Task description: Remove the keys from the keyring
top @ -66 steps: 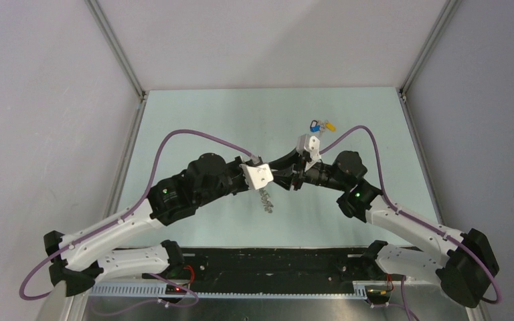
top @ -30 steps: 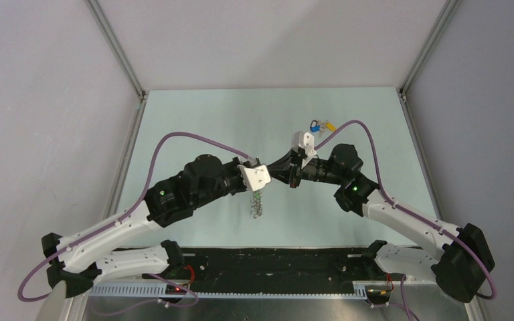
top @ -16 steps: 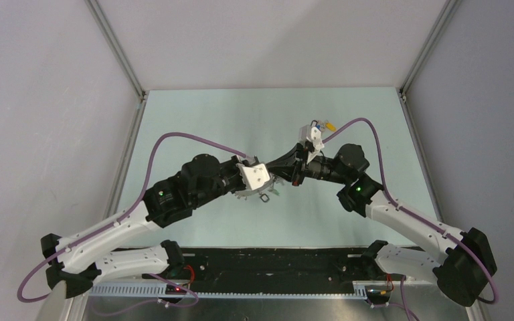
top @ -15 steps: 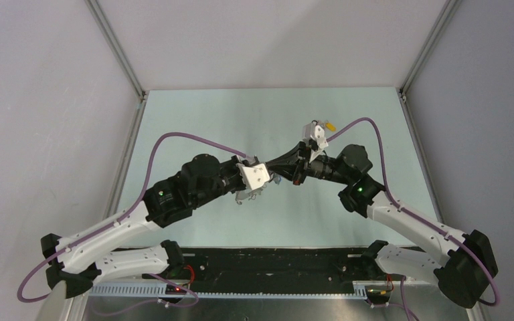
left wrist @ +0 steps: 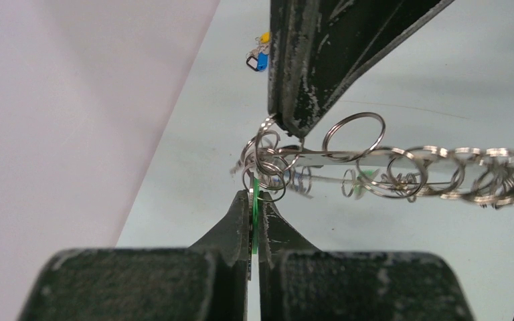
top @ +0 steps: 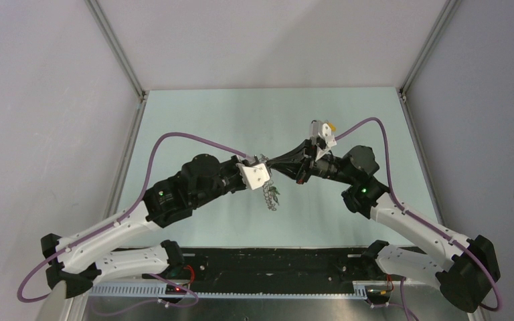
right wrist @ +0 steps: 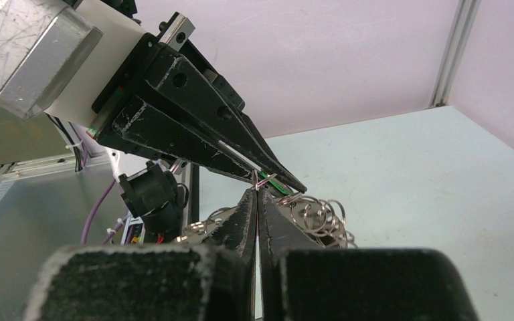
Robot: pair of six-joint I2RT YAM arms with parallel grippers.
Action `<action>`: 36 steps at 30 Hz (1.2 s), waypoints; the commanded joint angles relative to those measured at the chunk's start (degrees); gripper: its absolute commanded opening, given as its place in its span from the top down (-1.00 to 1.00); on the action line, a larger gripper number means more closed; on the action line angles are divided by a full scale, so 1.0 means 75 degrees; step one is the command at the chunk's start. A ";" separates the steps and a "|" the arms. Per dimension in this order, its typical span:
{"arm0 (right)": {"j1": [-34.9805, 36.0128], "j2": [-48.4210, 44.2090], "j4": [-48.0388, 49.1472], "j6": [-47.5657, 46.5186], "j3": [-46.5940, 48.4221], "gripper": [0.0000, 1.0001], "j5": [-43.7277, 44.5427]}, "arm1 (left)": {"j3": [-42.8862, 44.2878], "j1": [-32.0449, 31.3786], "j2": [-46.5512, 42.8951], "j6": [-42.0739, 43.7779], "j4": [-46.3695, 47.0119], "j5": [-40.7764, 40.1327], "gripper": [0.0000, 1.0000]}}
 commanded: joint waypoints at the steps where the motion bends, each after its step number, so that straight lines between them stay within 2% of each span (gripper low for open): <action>1: 0.0009 -0.0123 0.0375 0.0198 0.0158 1.00 -0.0534 | 0.0038 -0.0035 -0.0131 0.0102 0.0347 -0.0232 1.00; 16: 0.0223 0.0251 -0.0654 0.0053 0.0170 1.00 -0.0768 | -0.0007 -0.0021 -0.0197 0.0112 0.0472 -0.0503 1.00; 22: 0.0233 0.0907 -0.1655 0.0090 0.0763 1.00 -0.0741 | -0.0007 -0.0020 -0.0124 0.0091 0.0482 -0.0228 1.00; 36: 0.0199 0.2028 -0.2483 0.0618 0.1706 1.00 -0.0424 | -0.0057 -0.0032 -0.0006 0.0205 0.0488 0.0293 1.00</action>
